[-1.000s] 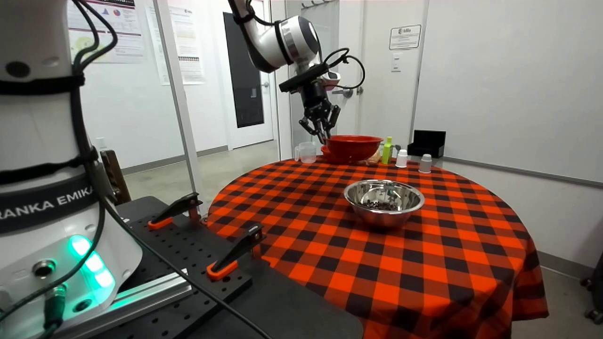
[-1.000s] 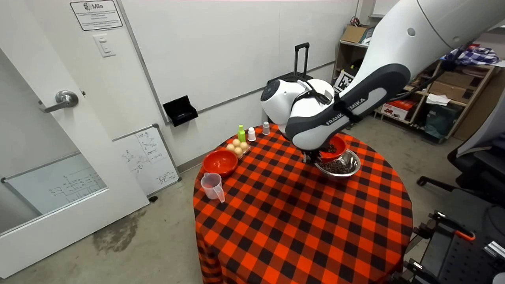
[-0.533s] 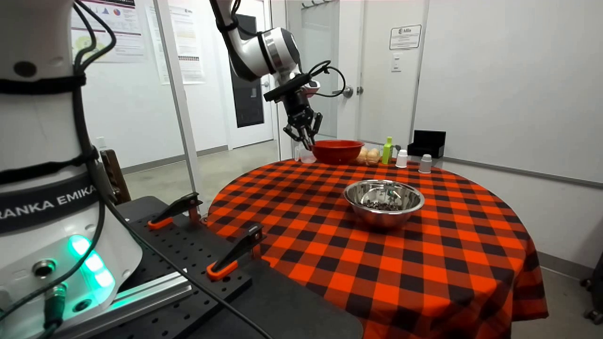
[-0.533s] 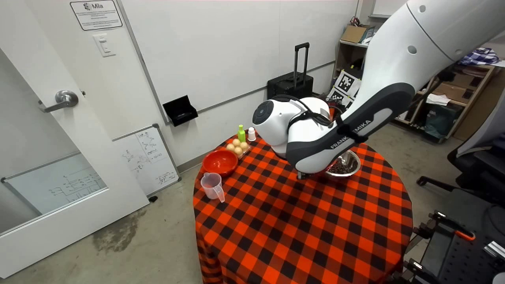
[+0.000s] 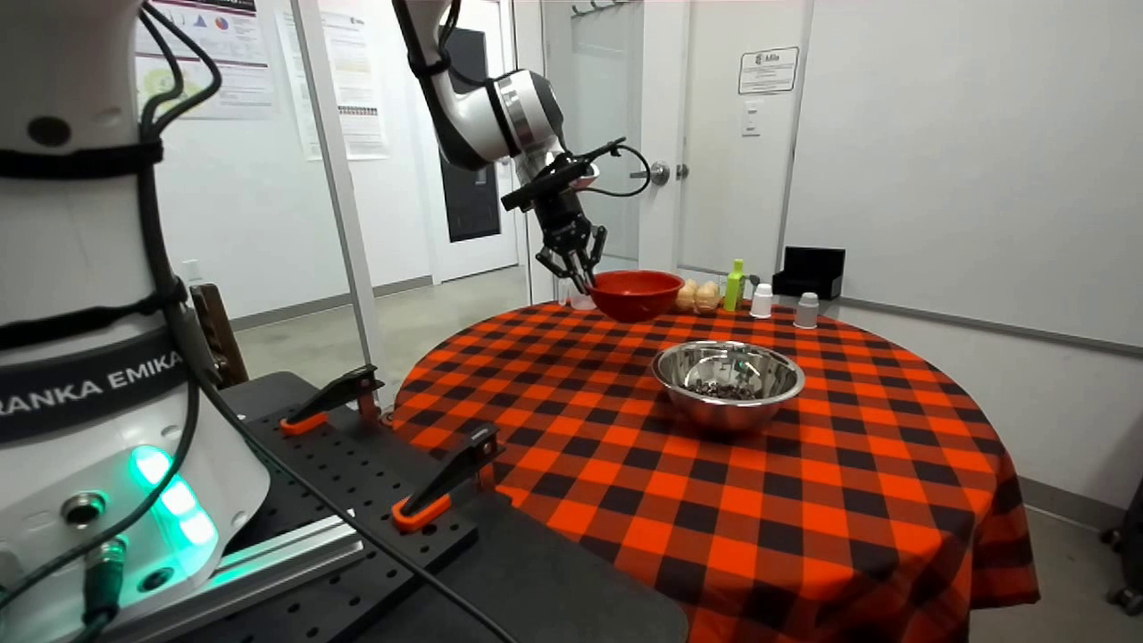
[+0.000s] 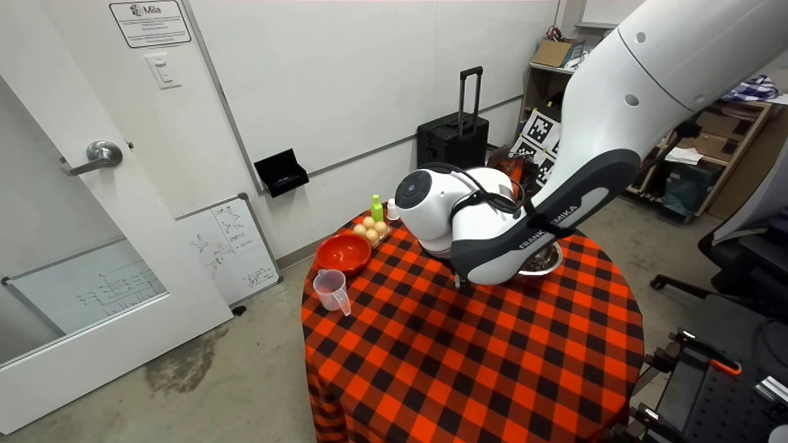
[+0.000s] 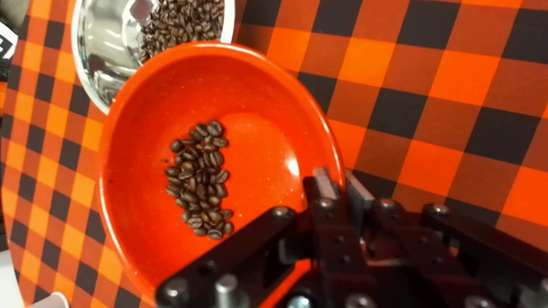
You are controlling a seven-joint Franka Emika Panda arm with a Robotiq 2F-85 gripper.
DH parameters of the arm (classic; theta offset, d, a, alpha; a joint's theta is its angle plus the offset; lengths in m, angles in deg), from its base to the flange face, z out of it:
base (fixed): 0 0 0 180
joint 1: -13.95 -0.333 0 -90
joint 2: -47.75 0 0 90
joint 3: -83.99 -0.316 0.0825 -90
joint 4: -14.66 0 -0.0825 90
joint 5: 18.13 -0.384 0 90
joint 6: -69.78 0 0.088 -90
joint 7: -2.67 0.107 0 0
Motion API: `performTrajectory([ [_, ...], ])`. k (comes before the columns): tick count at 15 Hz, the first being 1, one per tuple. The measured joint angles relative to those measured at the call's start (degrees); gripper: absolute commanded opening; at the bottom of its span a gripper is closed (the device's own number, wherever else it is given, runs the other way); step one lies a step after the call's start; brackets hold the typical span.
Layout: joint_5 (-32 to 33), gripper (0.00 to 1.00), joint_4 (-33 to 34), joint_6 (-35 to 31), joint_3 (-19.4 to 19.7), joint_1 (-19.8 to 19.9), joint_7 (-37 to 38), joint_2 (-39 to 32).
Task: Pour the contents in the red bowl into the silver bowl.
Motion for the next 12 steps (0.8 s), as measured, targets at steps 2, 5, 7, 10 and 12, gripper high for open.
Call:
performTrajectory([
  [2, 1.5, 0.02, 0.1, -3.0, 0.8, 0.0, 0.8, -1.4],
  [5, 2.8, 0.02, 0.3, -6.4, 1.7, 0.0, 1.7, -3.1],
  [7, 3.2, 0.02, 0.3, -7.8, 2.0, 0.0, 1.8, -3.7],
  [10, 3.3, 0.02, 0.3, -8.9, 2.0, -0.1, 1.8, -4.0],
  [12, 3.5, 0.02, 0.3, -9.4, 2.0, -0.3, 1.8, -4.1],
])
